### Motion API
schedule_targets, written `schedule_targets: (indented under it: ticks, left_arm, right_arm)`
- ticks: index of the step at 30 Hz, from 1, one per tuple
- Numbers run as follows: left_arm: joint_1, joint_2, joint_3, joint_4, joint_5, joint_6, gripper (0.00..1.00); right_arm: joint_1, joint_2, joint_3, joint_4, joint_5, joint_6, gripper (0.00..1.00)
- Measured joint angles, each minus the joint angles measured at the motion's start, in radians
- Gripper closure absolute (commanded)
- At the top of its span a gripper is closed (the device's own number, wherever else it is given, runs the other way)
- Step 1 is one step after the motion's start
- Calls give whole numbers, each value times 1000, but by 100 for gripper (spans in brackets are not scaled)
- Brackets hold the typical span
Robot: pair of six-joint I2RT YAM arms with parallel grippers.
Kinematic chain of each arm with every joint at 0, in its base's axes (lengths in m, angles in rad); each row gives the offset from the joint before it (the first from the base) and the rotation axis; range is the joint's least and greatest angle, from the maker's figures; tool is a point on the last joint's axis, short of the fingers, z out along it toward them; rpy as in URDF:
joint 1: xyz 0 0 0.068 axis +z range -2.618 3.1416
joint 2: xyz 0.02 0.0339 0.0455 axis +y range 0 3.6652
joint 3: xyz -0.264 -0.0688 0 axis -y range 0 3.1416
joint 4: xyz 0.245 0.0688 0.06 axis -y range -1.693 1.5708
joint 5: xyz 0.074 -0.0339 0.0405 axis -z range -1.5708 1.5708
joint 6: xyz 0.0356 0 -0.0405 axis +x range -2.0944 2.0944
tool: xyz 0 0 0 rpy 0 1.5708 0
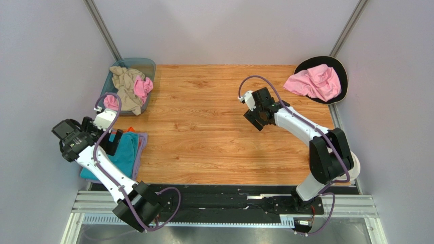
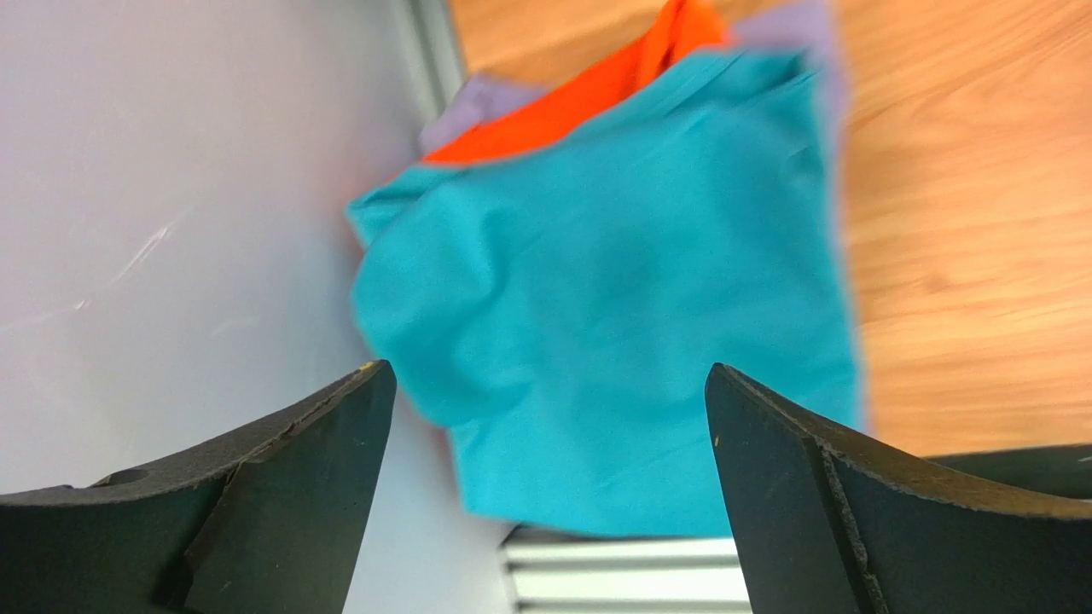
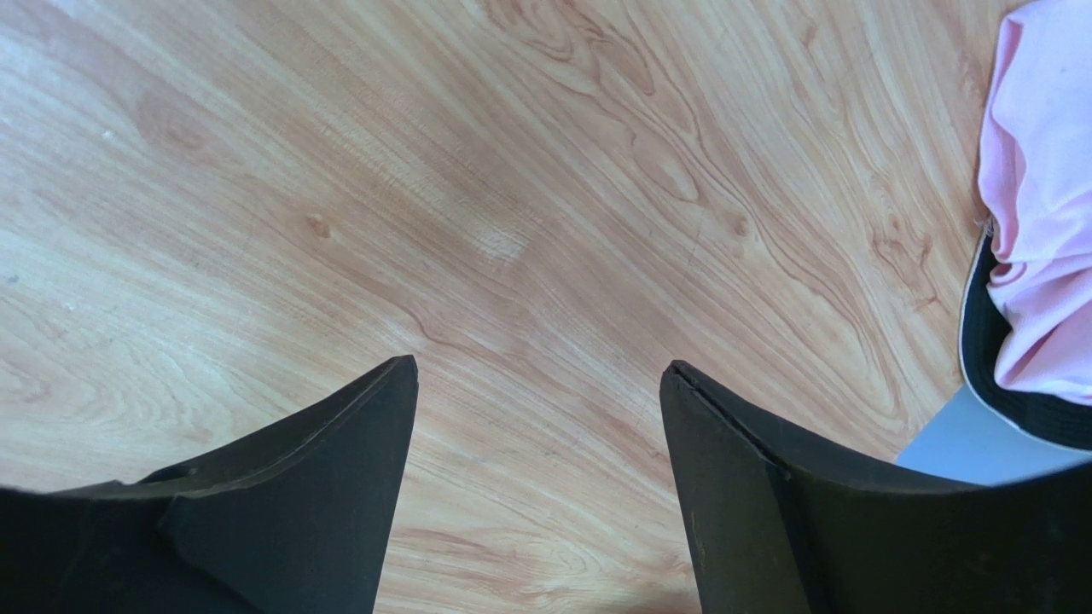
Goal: Fold and stack the t-shirts
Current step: Reset both grippers
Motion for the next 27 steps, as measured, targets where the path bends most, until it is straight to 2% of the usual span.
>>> schedule_targets:
  ticks: [4,9,13,16,22,27]
  left_arm:
    - [-93,-55,0,-27,103,-148,1]
    - [-362,-58,0,74,100,-428,1]
    - [-579,-26,1,201,5,-635,1]
    - [-696,48,32,279,-89,-755,1]
    - [-827,264,183,426,-270,-928,0]
    - [-963,385,233,513,-397,-961,1]
  right_arm:
    - [0,-3,38,-21,45,97,27]
    - [0,-5,87,-11,140,185,27]
    - [0,-15,89,8,219,227,30]
    - [0,-28,84,42,280,249,31]
    - [0,-94,33,145,413,279,32]
    - [0,-113,9,222,518,286,32]
